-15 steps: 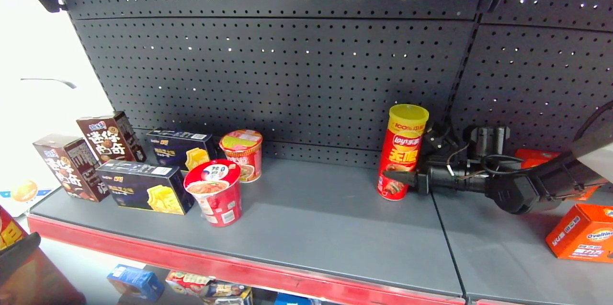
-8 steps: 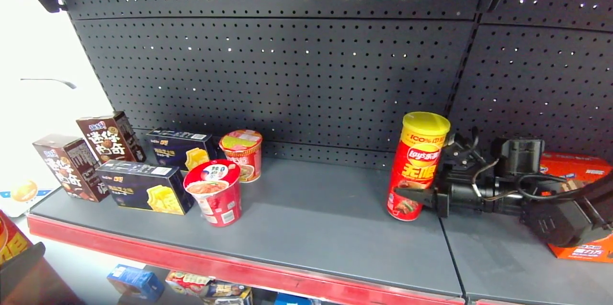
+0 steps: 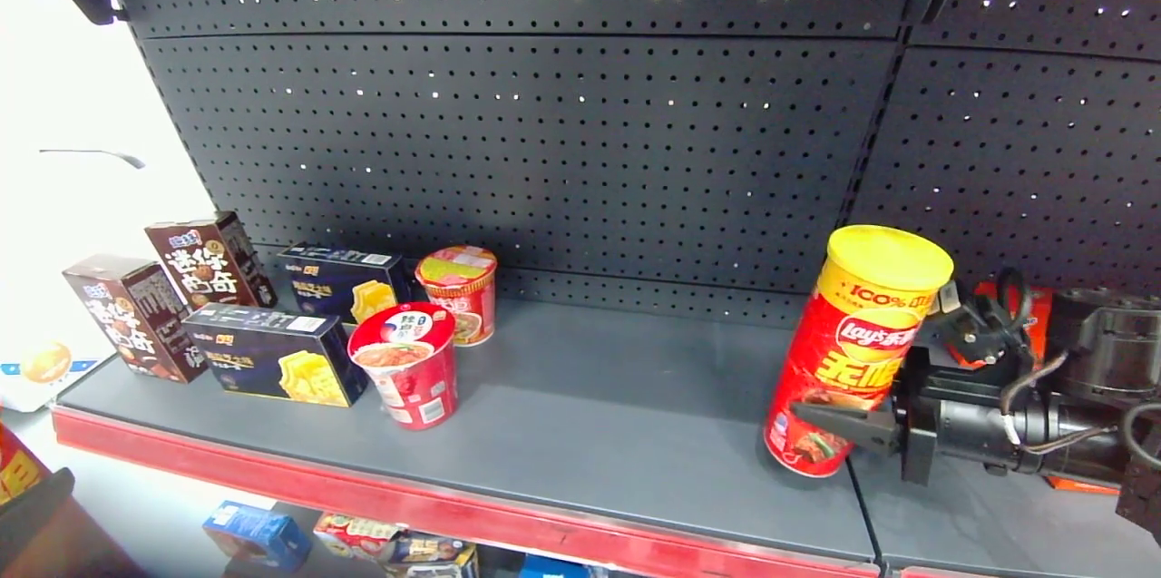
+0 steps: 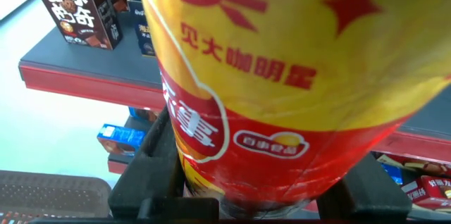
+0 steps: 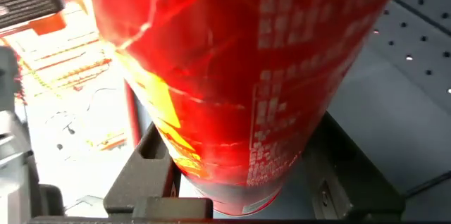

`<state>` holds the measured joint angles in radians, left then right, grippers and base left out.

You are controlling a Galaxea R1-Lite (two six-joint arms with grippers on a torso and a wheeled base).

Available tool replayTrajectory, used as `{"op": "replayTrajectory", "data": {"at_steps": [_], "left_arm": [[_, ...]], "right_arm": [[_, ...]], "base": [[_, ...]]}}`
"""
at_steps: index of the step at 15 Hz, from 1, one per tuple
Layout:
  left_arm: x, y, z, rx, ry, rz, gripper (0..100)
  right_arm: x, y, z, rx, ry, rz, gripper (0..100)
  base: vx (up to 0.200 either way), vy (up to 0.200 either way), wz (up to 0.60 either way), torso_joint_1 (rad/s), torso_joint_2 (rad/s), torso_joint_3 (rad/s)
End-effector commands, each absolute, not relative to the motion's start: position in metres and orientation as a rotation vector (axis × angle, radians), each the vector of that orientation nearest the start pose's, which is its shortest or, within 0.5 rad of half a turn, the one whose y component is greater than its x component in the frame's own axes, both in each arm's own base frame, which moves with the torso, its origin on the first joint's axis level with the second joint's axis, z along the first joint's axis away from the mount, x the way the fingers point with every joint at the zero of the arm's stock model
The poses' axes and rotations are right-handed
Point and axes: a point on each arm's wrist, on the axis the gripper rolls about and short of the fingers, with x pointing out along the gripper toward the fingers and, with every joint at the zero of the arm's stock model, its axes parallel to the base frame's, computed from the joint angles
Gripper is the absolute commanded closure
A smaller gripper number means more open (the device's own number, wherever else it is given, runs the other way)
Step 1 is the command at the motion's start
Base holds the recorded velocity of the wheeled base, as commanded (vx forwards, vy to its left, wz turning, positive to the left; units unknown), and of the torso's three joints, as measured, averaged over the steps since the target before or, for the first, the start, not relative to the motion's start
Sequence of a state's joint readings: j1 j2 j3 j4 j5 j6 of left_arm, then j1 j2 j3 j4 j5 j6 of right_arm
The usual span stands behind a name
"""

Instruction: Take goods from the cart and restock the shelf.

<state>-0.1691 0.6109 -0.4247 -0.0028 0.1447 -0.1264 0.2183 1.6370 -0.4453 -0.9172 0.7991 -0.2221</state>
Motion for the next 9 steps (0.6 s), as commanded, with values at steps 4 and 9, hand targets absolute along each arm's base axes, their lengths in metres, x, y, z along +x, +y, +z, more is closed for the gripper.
{"op": "replayTrajectory", "data": {"at_steps": [4,9], "left_arm": [[0.039,-0.003,0.192,-0.097,0.185,-0.013,100],[0.039,-0.003,0.192,-0.098,0.184,-0.011,100]], "right_arm": [[0.214,0.068,0.139,-0.121,0.160,1.052,100],[0.216,0.074,0.131,-0.115,0.192,1.078,100]], "base": [[0.000,0.000,0.00,0.000,0.00,0.000],[0.000,0.000,0.00,0.000,0.00,0.000]]}}
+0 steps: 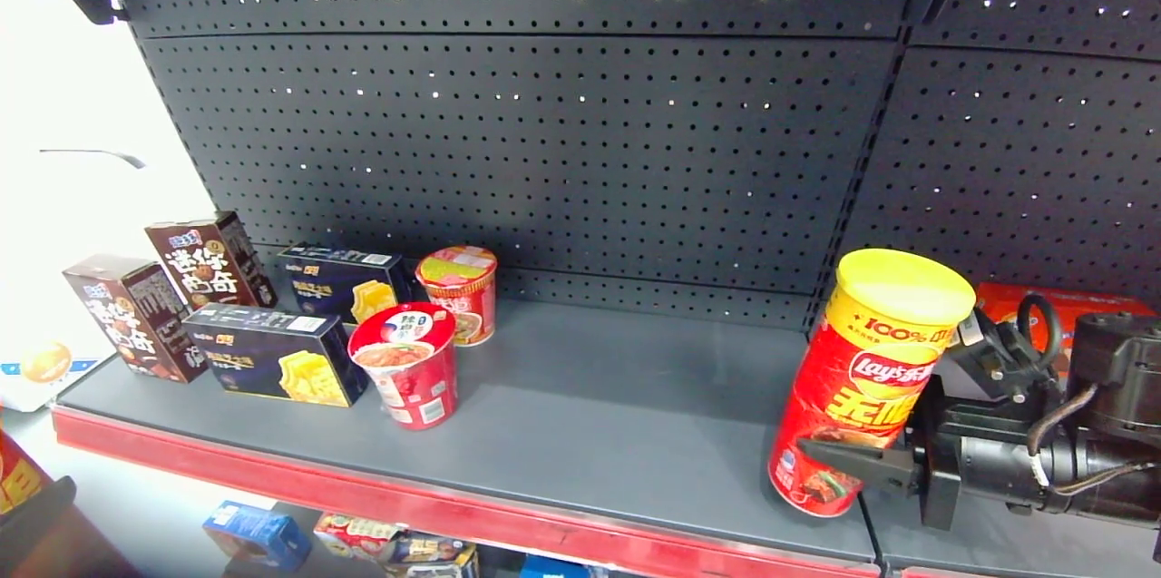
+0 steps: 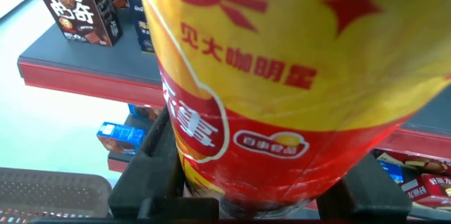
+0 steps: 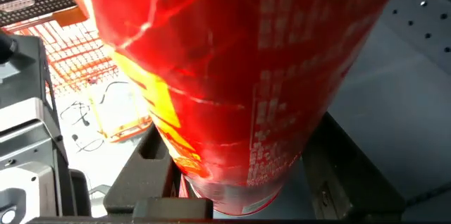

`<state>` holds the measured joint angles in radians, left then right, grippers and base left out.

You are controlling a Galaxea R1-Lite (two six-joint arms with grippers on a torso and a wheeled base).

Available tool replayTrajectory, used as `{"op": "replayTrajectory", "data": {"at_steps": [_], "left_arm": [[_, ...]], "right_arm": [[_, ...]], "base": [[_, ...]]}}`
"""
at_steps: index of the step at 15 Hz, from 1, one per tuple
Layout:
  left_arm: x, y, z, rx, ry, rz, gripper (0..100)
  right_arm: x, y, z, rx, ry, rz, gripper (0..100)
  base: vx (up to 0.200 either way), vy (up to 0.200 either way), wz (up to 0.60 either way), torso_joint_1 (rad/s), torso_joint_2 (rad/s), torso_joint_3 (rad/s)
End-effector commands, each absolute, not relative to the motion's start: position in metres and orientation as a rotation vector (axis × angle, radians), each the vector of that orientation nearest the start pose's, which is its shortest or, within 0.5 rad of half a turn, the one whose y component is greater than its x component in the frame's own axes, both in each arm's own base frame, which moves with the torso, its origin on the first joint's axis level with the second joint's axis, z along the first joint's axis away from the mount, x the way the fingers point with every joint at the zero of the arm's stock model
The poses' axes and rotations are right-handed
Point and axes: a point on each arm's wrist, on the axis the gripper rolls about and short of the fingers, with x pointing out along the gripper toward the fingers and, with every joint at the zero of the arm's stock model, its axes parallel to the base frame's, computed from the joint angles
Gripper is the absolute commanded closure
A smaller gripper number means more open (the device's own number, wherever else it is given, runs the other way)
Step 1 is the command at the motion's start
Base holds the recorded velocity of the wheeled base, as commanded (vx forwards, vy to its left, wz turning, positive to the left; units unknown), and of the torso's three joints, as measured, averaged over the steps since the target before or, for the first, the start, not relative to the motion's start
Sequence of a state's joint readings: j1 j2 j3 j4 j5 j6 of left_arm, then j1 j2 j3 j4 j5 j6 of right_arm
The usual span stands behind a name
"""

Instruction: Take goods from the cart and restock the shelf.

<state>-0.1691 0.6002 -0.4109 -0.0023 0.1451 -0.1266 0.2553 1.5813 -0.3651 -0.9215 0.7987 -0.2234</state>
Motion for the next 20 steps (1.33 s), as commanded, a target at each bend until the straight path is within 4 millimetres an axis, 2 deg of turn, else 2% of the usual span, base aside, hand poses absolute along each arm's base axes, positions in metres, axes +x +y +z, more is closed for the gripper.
{"op": "replayTrajectory", "data": {"at_steps": [1,6,14,15,20], "left_arm": [[0.039,-0.003,0.191,-0.098,0.186,-0.011,100],[0.039,-0.003,0.190,-0.098,0.192,-0.011,100],[0.040,-0.004,0.184,-0.096,0.215,-0.012,100],[0.040,-0.003,0.182,-0.095,0.219,-0.010,100],[0.040,-0.003,0.182,-0.095,0.219,-0.010,100]], "right_arm": [[0.218,0.075,0.129,-0.115,0.196,1.079,100],[0.230,0.078,0.114,-0.112,0.218,1.080,100],[0.233,0.081,0.107,-0.111,0.231,1.090,100],[0.233,0.082,0.106,-0.111,0.232,1.095,0],[0.234,0.084,0.109,-0.118,0.209,1.099,0]], "base": [[0.000,0.000,0.00,0.000,0.00,0.000],[0.000,0.000,0.00,0.000,0.00,0.000],[0.000,0.000,0.00,0.000,0.00,0.000],[0.000,0.000,0.00,0.000,0.00,0.000],[0.000,0.000,0.00,0.000,0.00,0.000]]}}
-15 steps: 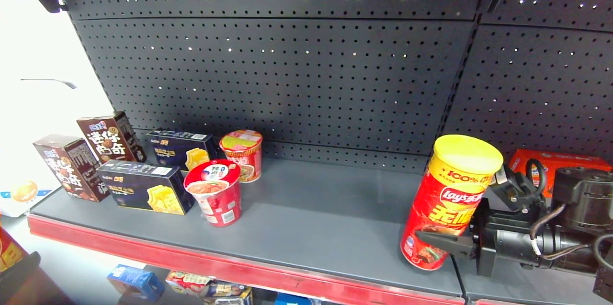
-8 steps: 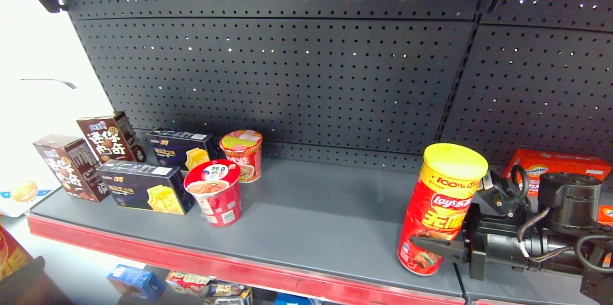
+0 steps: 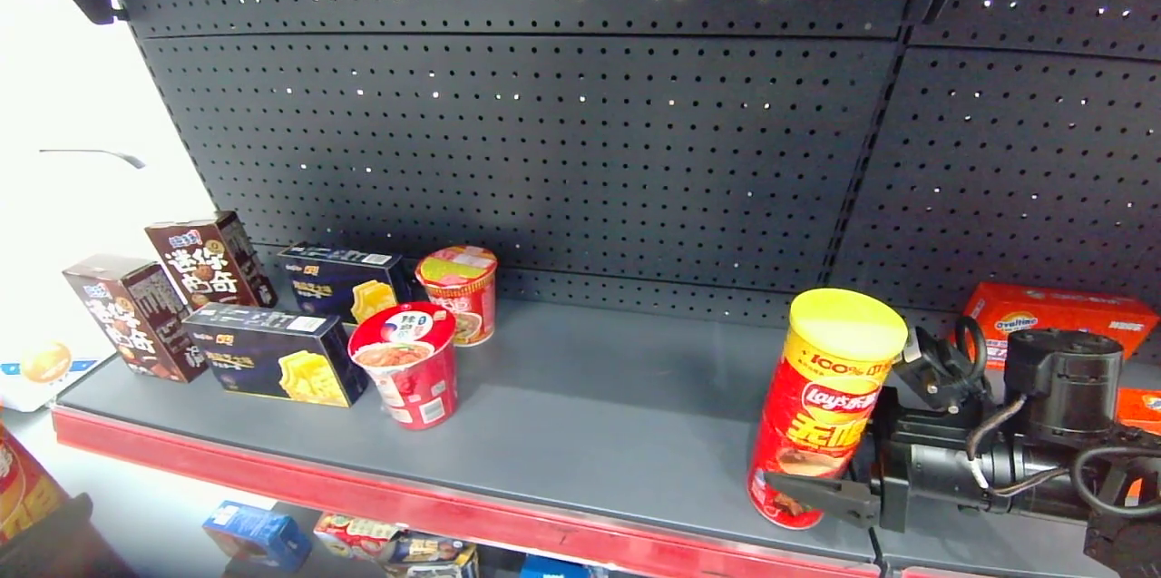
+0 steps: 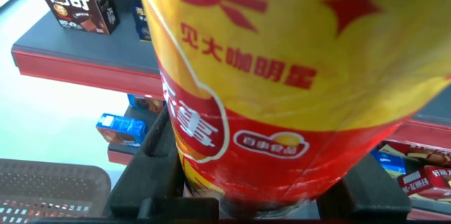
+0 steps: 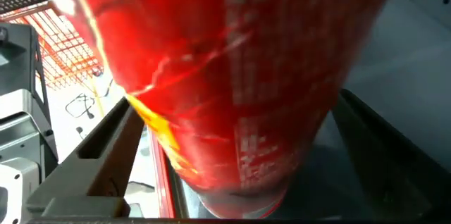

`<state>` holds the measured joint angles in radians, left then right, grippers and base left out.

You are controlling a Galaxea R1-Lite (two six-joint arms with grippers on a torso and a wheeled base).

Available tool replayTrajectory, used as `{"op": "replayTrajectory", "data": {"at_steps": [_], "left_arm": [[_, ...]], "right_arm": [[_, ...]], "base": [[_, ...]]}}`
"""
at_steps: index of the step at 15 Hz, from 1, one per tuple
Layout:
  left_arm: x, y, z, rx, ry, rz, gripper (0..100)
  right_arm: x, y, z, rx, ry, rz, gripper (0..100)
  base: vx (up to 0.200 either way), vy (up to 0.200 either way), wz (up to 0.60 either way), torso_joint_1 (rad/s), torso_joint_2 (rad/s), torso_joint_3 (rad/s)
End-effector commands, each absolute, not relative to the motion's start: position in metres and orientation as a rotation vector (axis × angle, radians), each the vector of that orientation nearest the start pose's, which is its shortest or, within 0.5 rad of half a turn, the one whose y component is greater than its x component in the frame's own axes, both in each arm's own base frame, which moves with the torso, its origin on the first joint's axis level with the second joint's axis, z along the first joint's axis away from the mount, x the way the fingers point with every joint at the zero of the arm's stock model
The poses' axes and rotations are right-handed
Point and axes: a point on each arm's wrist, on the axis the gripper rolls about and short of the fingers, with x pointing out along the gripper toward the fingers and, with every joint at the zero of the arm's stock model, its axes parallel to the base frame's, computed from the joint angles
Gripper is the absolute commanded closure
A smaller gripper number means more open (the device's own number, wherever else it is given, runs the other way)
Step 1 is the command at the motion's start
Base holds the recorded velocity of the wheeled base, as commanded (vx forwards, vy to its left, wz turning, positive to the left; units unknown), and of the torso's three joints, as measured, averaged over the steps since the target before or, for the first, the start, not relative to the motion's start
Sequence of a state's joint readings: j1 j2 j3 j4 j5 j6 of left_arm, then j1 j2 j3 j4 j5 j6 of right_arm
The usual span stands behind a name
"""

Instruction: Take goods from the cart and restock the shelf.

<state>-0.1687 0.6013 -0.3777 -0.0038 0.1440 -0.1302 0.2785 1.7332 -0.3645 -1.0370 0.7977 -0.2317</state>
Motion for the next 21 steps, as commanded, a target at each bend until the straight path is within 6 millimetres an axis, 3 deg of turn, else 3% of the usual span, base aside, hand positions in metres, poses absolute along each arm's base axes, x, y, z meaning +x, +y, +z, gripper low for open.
{"op": "replayTrajectory", "data": {"at_steps": [1,4,12,16,21], "left_arm": [[0.040,-0.003,0.182,-0.095,0.219,-0.010,100],[0.040,-0.004,0.183,-0.096,0.213,-0.011,100],[0.036,-0.003,0.183,-0.098,0.201,-0.008,100],[0.029,-0.002,0.178,-0.101,0.184,-0.008,100],[0.028,-0.001,0.180,-0.104,0.168,-0.009,100]], "right_arm": [[0.235,0.082,0.112,-0.122,0.198,1.089,0],[0.233,0.078,0.119,-0.155,0.174,0.954,0],[0.206,0.073,0.145,-0.145,0.088,0.950,0],[0.174,0.067,0.157,-0.141,0.032,0.951,0],[0.129,0.049,0.195,-0.141,-0.018,0.909,0]], "base": [[0.000,0.000,0.00,0.000,0.00,0.000],[0.000,0.000,0.00,0.000,0.00,0.000],[0.000,0.000,0.00,0.000,0.00,0.000],[0.000,0.000,0.00,0.000,0.00,0.000],[0.000,0.000,0.00,0.000,0.00,0.000]]}}
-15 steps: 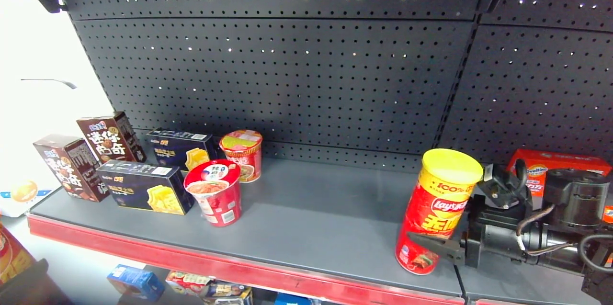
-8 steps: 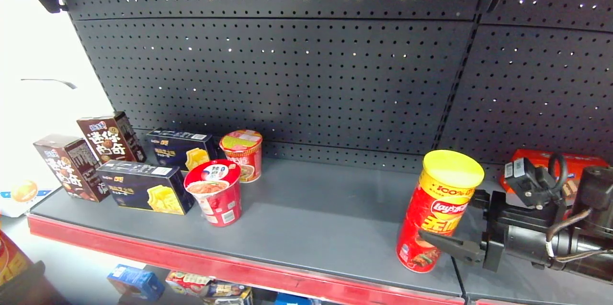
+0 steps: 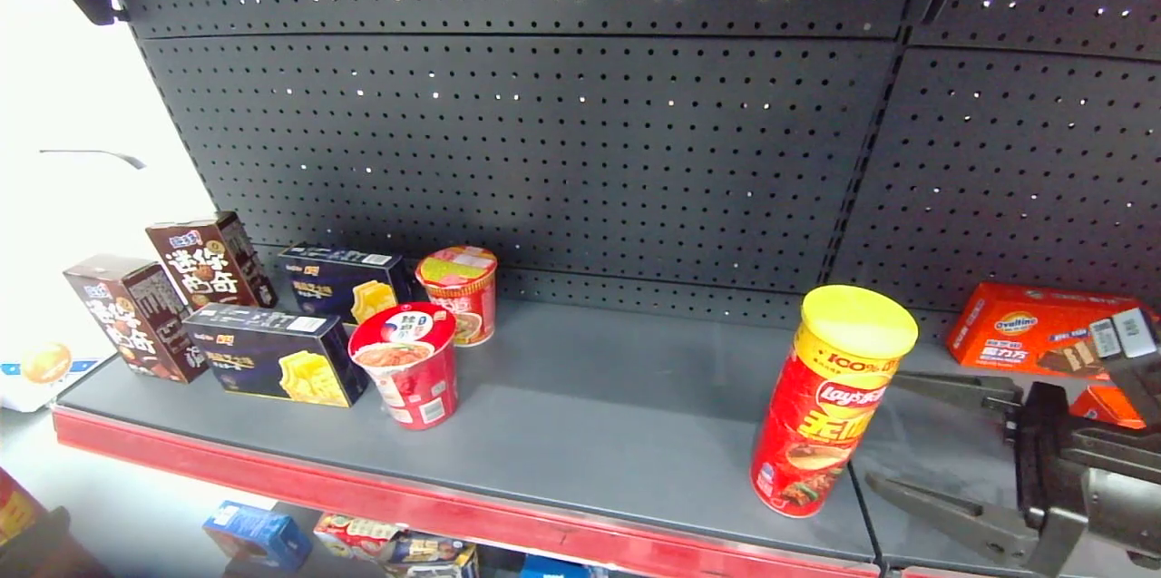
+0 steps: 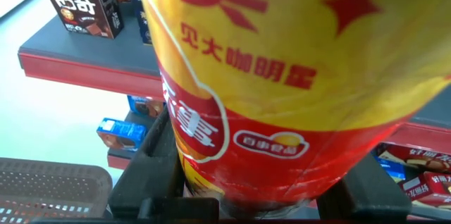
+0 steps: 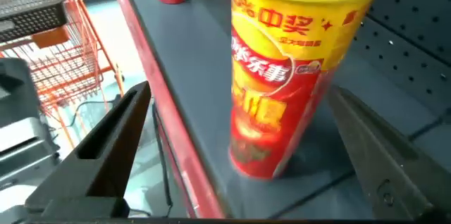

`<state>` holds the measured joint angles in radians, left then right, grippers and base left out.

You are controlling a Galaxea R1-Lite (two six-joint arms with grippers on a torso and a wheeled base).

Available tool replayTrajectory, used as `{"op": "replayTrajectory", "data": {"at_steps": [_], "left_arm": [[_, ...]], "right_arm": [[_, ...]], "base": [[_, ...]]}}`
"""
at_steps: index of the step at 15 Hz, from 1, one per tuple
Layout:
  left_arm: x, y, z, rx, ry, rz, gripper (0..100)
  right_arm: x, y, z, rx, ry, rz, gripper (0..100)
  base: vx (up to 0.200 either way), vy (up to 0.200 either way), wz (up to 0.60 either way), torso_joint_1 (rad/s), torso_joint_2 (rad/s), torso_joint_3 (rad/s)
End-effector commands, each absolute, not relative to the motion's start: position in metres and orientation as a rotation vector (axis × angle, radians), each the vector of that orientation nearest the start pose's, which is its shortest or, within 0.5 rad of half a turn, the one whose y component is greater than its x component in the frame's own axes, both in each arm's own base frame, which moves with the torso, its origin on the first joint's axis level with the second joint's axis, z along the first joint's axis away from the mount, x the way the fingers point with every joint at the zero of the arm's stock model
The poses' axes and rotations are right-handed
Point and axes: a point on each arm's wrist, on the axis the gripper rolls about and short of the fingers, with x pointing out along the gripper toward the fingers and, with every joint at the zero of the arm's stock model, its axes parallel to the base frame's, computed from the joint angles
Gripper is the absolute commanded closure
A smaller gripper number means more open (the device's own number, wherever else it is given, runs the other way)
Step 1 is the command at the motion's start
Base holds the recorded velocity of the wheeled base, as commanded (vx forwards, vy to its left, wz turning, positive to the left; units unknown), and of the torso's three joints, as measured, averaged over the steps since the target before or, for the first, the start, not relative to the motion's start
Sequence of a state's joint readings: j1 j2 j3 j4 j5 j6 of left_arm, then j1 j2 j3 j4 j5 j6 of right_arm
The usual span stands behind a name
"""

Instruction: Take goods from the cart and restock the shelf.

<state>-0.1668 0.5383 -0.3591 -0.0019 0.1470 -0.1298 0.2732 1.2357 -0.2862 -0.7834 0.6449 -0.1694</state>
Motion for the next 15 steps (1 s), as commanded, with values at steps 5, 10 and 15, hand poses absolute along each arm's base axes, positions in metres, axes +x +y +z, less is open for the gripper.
{"op": "replayTrajectory", "data": {"at_steps": [5,10,15], "left_arm": [[0.021,0.000,0.177,-0.108,0.143,-0.011,100],[0.020,0.000,0.177,-0.108,0.133,-0.019,100],[0.018,0.000,0.188,-0.093,0.094,-0.026,100]], "right_arm": [[0.119,0.040,0.217,-0.059,-0.041,0.602,0],[0.094,0.026,0.230,-0.028,-0.125,0.338,0],[0.054,0.010,0.217,0.024,-0.041,0.165,0]], "base": [[0.000,0.000,0.00,0.000,0.00,0.000],[0.000,0.000,0.00,0.000,0.00,0.000],[0.000,0.000,0.00,0.000,0.00,0.000]]}}
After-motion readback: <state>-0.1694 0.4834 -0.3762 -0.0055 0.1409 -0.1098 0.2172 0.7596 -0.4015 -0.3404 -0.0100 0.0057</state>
